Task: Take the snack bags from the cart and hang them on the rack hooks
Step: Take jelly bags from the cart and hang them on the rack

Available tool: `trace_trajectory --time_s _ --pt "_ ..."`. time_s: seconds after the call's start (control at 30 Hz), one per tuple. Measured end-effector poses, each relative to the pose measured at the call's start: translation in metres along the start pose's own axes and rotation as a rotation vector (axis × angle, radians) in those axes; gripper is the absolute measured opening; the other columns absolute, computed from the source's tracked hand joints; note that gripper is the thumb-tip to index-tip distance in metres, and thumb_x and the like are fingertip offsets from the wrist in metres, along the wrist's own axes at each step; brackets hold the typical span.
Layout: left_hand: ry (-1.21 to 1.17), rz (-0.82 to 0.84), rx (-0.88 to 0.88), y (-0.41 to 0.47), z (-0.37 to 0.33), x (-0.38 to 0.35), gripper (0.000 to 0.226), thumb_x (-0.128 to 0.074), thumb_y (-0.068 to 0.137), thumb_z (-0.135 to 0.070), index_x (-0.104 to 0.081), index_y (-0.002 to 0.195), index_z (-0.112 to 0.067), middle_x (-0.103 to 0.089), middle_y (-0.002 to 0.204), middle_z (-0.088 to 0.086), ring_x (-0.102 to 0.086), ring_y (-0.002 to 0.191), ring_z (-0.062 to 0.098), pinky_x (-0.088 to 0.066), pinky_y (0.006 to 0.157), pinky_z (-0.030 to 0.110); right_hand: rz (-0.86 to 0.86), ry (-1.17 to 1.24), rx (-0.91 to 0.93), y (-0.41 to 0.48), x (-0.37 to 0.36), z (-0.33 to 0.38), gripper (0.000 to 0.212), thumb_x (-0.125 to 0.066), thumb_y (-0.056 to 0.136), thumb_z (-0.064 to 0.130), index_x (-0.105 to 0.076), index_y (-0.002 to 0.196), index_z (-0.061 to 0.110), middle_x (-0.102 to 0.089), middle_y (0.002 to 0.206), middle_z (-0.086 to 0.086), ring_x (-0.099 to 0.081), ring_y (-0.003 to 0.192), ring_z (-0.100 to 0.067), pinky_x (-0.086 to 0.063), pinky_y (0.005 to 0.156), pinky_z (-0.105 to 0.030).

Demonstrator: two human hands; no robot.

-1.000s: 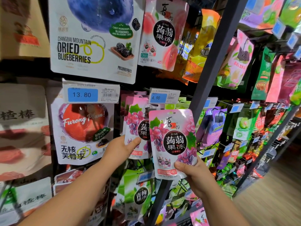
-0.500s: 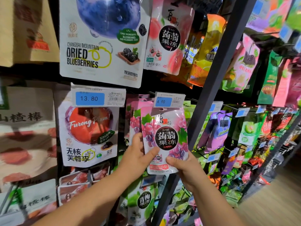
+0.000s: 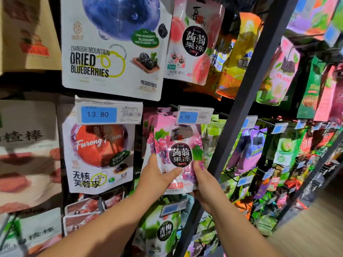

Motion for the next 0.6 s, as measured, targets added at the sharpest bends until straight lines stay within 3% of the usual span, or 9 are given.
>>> trace_trajectory --time_s 0.1,0.23,0.33,0.47,0.6 --pt "0.010 -0.017 0.032 0.009 0.008 0.002 0.083 -0.071 0.076 -0.054 -0.033 0.138 -0.014 -0.054 0.134 0.005 -0.053 0.118 0.023 -0.047 0.093 0.035 -0.032 -0.050 -0.015 0.011 -0.005 -0.004 0.056 -0.053 0.082 0.070 -0.062 0.117 0.028 -0.074 0.109 -0.005 -0.070 0.101 -0.025 -0.057 0.085 -0.043" --pt "0.026 -0.049 0.054 0.021 0.014 0.004 0.058 -0.069 0.080 -0.050 -0.043 0.114 -0.012 -0.060 0.111 0.008 -0.057 0.095 0.023 -0.041 0.065 0.027 -0.057 -0.080 -0.042 0.025 -0.013 -0.004 0.044 -0.048 0.092 0.062 -0.063 0.114 0.027 -0.073 0.107 -0.004 -0.069 0.100 -0.025 -0.058 0.082 -0.042" --pt "0.024 -0.070 0.072 0.029 0.016 0.008 0.048 -0.068 0.082 -0.047 -0.046 0.108 -0.014 -0.060 0.103 0.003 -0.058 0.092 0.020 -0.038 0.061 0.023 -0.058 -0.081 -0.054 0.034 -0.020 0.000 0.040 -0.045 0.094 0.059 -0.062 0.113 0.029 -0.071 0.113 -0.003 -0.067 0.102 -0.023 -0.056 0.068 -0.034" --pt "0.020 -0.086 0.101 0.043 0.019 0.011 0.060 -0.068 0.083 -0.046 -0.045 0.129 -0.015 -0.061 0.120 0.002 -0.059 0.106 0.022 -0.042 0.077 0.025 -0.068 -0.091 -0.084 0.046 -0.029 0.004 0.045 -0.044 0.095 0.058 -0.063 0.116 0.023 -0.070 0.113 -0.006 -0.067 0.099 -0.022 -0.053 0.059 -0.026" --pt "0.099 -0.060 0.193 0.055 0.033 0.012 0.072 -0.064 0.080 -0.058 -0.042 0.131 -0.013 -0.061 0.124 0.010 -0.058 0.110 0.031 -0.045 0.081 0.031 -0.069 -0.121 -0.104 0.062 -0.036 -0.001 0.053 -0.045 0.093 0.062 -0.056 0.125 0.020 -0.068 0.117 -0.006 -0.066 0.103 -0.023 -0.055 0.065 -0.029"
Point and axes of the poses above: each hand's wrist, its own y-axis towards the middle knuckle, its own x-axis out of the back of the hand, z = x × y, the point moved 2 cm from there along y, towards the middle knuckle
